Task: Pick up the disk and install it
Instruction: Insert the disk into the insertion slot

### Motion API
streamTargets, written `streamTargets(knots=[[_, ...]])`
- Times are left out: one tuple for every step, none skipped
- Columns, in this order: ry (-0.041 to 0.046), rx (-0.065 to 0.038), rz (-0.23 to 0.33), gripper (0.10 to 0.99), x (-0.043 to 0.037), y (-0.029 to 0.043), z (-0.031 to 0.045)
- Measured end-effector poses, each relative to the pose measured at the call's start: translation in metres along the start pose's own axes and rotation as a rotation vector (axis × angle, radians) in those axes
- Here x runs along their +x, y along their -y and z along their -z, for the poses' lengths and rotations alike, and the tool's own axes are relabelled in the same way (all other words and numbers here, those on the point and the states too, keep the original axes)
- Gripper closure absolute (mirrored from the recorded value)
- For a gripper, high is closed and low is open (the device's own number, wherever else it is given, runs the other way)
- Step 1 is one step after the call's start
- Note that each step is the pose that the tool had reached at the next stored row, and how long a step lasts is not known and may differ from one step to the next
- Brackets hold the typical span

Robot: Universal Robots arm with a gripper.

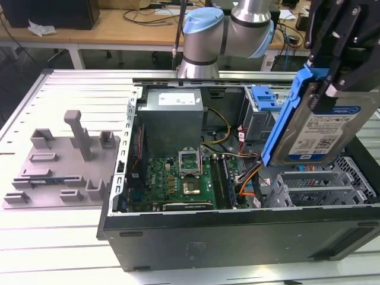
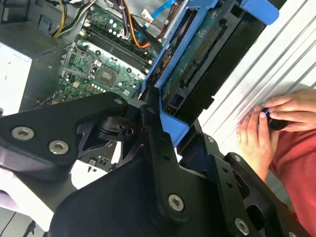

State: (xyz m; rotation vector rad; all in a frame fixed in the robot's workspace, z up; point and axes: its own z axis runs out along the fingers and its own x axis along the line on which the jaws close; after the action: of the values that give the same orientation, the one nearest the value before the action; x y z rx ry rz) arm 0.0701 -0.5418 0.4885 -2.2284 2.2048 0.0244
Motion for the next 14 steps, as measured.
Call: streamTargets(knots=[[-0.0022, 0.000, 0.000, 0.718, 0.0003, 0.0027, -0.0001], [-0.0064, 0.000, 0.000, 0.718, 0.0008, 0.0072, -0.0002], [-0.0101, 0.000, 0.000, 0.718, 0.0009, 0.0101, -0.0004], [-0.0128, 0.000, 0.000, 0.718, 0.0009, 0.0120, -0.0007], [-0.0145, 0.000, 0.000, 0.718, 0.0010, 0.0135, -0.0010], [-0.0162, 0.000, 0.000, 0.718, 0.0010, 0.0146, -0.0011], [-0.0164, 0.000, 0.000, 0.718, 0.0010, 0.0150, -0.0011], [-0.0165, 0.000, 0.000, 0.718, 0.0010, 0.0150, -0.0011], [-0.0164, 0.000, 0.000, 0.718, 0.0010, 0.0150, -0.0011], [-0.0164, 0.000, 0.000, 0.718, 0.0010, 0.0150, -0.0011], [-0.0162, 0.001, 0.000, 0.718, 0.0010, 0.0151, -0.0011], [-0.0120, 0.005, 0.000, 0.718, 0.0011, 0.0151, -0.0013], [-0.0022, 0.012, 0.000, 0.718, 0.0011, 0.0152, -0.0012], [0.0021, 0.013, 0.000, 0.718, 0.0019, 0.0152, -0.0015]])
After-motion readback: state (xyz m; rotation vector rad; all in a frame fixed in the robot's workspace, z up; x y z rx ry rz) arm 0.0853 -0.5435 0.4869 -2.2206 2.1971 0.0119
